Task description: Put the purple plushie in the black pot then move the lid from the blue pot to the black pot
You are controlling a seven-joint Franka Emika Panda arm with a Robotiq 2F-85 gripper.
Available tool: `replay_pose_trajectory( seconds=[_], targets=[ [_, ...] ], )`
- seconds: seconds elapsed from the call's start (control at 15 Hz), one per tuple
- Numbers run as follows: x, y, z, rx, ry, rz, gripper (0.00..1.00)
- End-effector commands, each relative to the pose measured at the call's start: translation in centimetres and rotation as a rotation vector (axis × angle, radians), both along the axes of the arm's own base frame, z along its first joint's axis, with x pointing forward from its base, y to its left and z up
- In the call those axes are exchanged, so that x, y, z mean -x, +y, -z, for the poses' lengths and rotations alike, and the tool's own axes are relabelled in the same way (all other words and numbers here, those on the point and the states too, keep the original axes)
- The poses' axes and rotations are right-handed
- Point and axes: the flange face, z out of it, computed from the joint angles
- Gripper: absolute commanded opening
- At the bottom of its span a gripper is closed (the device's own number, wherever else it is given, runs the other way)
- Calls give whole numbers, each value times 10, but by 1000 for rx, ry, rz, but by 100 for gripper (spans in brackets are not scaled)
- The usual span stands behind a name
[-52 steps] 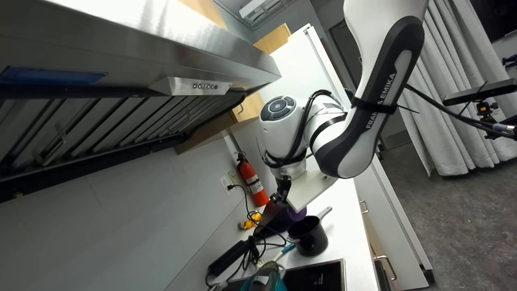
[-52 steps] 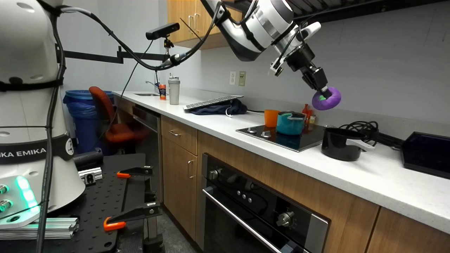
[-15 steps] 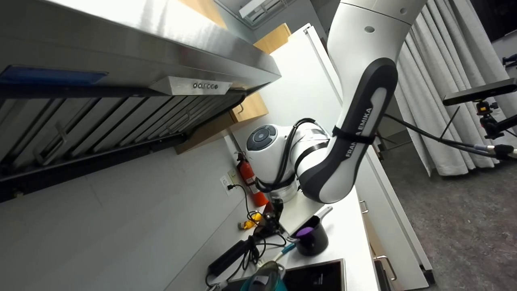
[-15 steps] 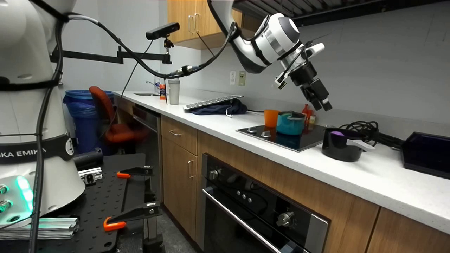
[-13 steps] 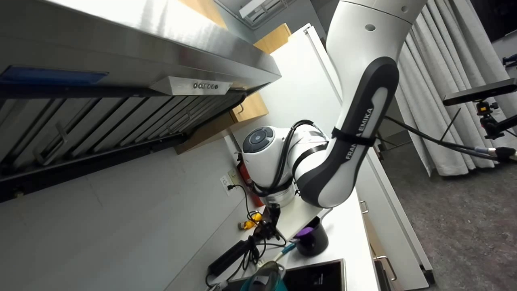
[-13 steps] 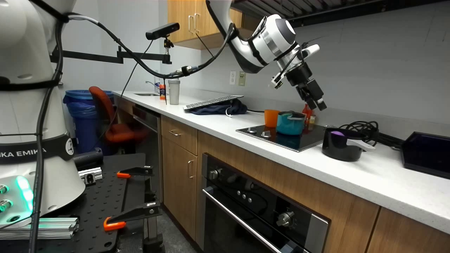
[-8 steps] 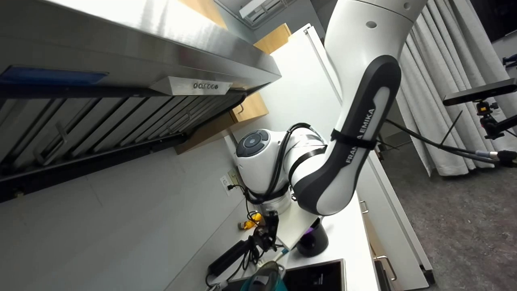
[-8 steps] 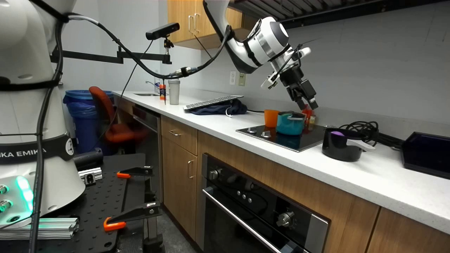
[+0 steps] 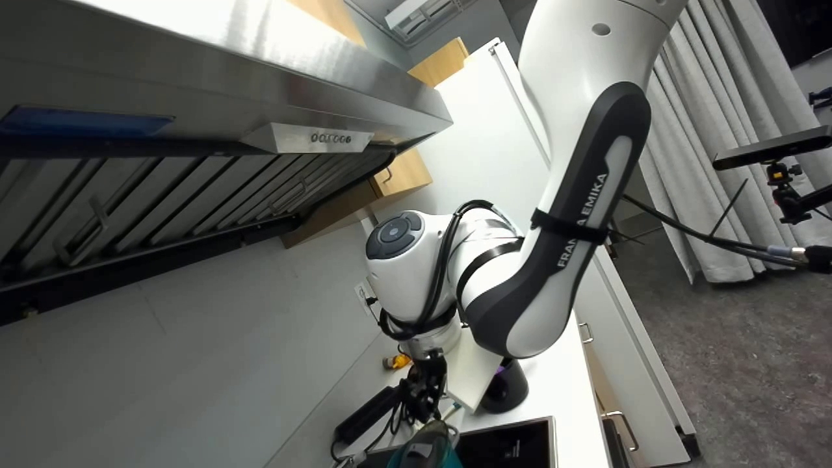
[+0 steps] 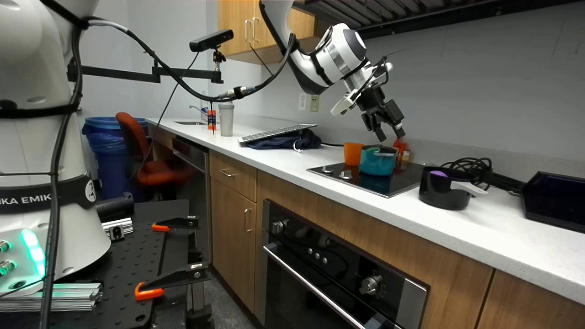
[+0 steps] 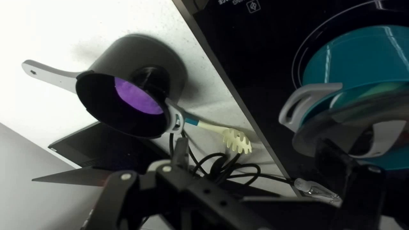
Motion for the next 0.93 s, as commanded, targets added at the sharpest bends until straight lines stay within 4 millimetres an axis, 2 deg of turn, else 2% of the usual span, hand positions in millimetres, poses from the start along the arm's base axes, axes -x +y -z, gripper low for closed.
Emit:
replay_pose_trajectory(
  seconds=[0.0,0.27,0.87],
  targets=[
    [5,16,-12,19,-11,-46,100],
    [6,30,-11,17,-17,-72,100],
    [1,45,5,22,12,-109,100]
  ],
)
